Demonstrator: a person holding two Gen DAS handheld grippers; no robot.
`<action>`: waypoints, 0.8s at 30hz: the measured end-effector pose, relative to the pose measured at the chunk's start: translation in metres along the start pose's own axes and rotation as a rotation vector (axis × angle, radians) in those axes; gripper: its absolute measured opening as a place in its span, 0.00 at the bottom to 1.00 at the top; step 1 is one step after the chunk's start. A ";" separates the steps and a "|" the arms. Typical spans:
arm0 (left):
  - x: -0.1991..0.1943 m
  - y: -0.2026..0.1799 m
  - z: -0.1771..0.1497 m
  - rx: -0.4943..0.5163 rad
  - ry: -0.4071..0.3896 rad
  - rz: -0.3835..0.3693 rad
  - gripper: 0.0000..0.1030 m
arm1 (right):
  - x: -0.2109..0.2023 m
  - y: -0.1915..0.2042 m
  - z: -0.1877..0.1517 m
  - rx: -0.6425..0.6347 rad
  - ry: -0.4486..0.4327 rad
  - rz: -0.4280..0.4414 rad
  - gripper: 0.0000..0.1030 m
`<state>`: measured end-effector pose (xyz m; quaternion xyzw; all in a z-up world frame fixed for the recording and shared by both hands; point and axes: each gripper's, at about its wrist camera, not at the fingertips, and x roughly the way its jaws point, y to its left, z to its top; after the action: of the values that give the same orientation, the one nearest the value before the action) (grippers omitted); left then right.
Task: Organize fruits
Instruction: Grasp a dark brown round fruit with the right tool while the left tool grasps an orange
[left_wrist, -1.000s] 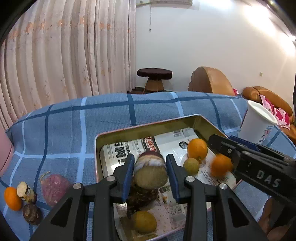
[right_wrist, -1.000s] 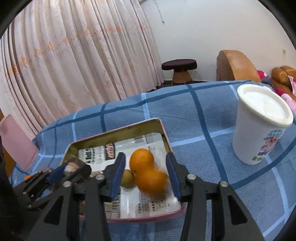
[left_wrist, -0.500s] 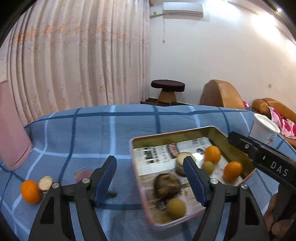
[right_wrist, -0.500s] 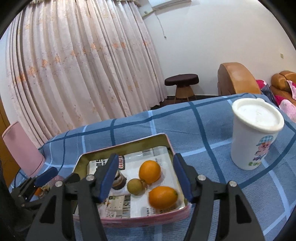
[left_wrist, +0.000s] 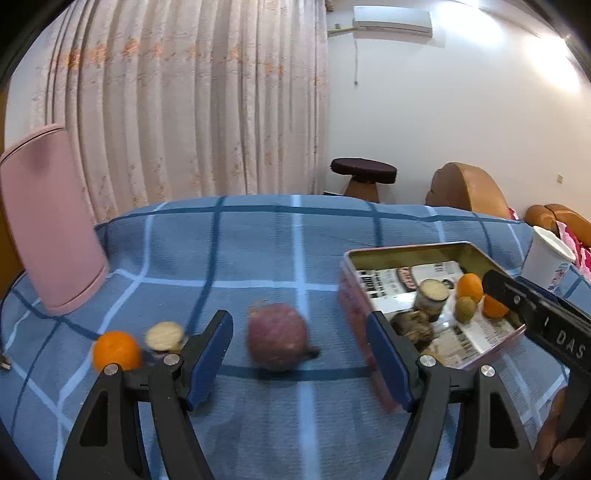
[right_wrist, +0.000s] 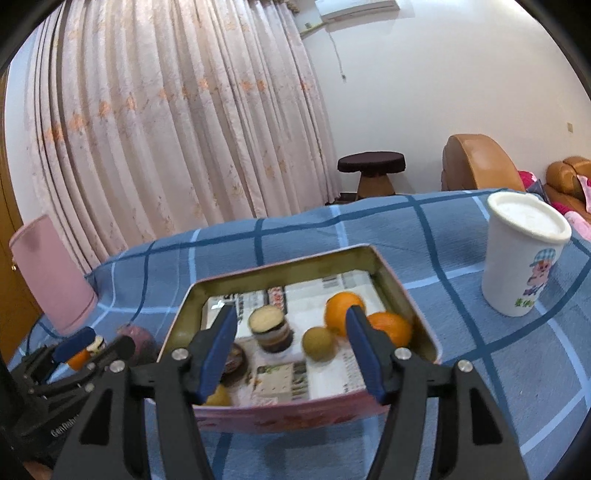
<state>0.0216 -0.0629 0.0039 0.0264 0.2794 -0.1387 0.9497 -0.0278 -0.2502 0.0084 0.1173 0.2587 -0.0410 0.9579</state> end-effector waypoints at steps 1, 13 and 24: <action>-0.001 0.005 -0.001 -0.003 0.001 0.005 0.73 | 0.000 0.004 -0.001 -0.003 0.003 0.003 0.63; -0.010 0.062 -0.007 -0.050 0.008 0.066 0.73 | -0.004 0.073 -0.025 -0.076 0.048 0.092 0.63; -0.014 0.132 -0.016 -0.137 0.045 0.139 0.73 | 0.011 0.128 -0.039 -0.150 0.114 0.169 0.63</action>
<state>0.0386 0.0697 -0.0058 -0.0164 0.3068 -0.0525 0.9502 -0.0198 -0.1166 -0.0038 0.0689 0.3043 0.0658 0.9478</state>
